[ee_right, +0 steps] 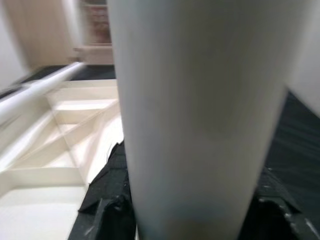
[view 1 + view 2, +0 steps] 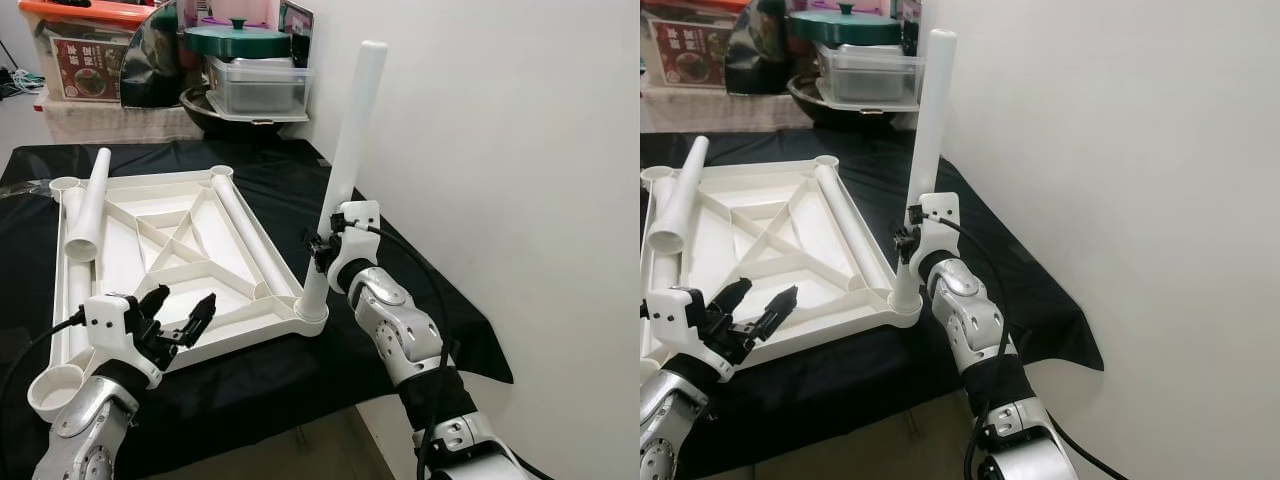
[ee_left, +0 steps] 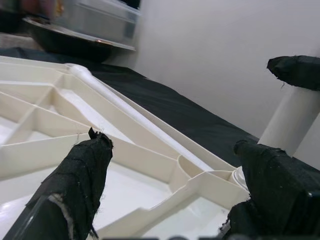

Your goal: Building children table

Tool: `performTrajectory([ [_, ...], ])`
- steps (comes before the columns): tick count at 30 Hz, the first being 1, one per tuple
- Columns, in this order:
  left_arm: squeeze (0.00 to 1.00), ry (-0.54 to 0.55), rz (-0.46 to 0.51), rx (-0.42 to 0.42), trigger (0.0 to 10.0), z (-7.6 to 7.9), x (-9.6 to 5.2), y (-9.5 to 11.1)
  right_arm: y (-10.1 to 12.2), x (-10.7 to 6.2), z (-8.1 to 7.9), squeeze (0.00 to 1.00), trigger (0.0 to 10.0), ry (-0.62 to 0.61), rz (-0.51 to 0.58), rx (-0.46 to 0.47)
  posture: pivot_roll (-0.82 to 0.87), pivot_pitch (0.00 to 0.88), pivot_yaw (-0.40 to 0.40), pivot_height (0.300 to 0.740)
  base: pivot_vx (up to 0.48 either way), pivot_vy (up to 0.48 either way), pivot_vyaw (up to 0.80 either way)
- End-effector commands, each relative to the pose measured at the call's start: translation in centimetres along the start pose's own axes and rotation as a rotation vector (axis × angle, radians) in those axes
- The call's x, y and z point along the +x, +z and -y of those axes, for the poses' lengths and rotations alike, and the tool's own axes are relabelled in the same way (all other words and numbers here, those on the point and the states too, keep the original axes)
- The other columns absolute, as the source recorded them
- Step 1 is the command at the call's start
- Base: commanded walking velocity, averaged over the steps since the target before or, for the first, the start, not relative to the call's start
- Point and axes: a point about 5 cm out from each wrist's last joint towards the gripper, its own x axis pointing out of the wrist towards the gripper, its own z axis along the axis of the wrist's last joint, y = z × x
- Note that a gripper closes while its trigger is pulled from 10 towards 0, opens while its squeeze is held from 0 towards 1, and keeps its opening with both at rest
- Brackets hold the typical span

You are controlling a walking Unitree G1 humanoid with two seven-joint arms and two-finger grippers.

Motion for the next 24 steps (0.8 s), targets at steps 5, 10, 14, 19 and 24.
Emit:
performTrajectory([
  [5, 0.00, -0.018, 0.002, -0.013, 10.0, 0.5, 0.3, -0.2, 0.3, -0.3, -3.1, 0.00, 10.0, 0.338, 0.004, 0.110, 0.16, 0.000, -0.139, 0.740, 0.000, 0.000, 0.00],
  [10, 0.00, -0.016, 0.003, -0.012, 10.0, 0.3, 0.4, -0.2, 2.1, -3.0, -5.5, 0.00, 10.0, 0.838, 0.052, 0.044, 0.16, 0.000, -0.143, 0.740, 0.000, 0.000, 0.00],
  [14, 0.00, -0.013, 0.004, -0.012, 10.0, 0.3, 0.4, -0.2, 1.1, -3.6, -6.0, 0.00, 10.0, 0.928, 0.017, 0.004, 0.16, 0.000, -0.145, 0.740, 0.000, 0.000, 0.00],
  [19, 0.00, -0.009, 0.006, -0.011, 10.0, 0.3, 0.3, -0.1, -1.5, -1.1, -4.5, 0.00, 0.0, 0.600, -0.082, -0.010, 0.17, 0.000, -0.149, 0.740, 0.000, 0.000, 0.00],
  [24, 0.00, -0.011, 0.006, -0.012, 10.0, 0.3, 0.3, -0.1, -3.1, 0.6, 1.3, 0.00, 0.0, -0.077, -0.168, 0.051, 0.16, 0.000, -0.144, 0.740, 0.000, 0.000, 0.00],
])
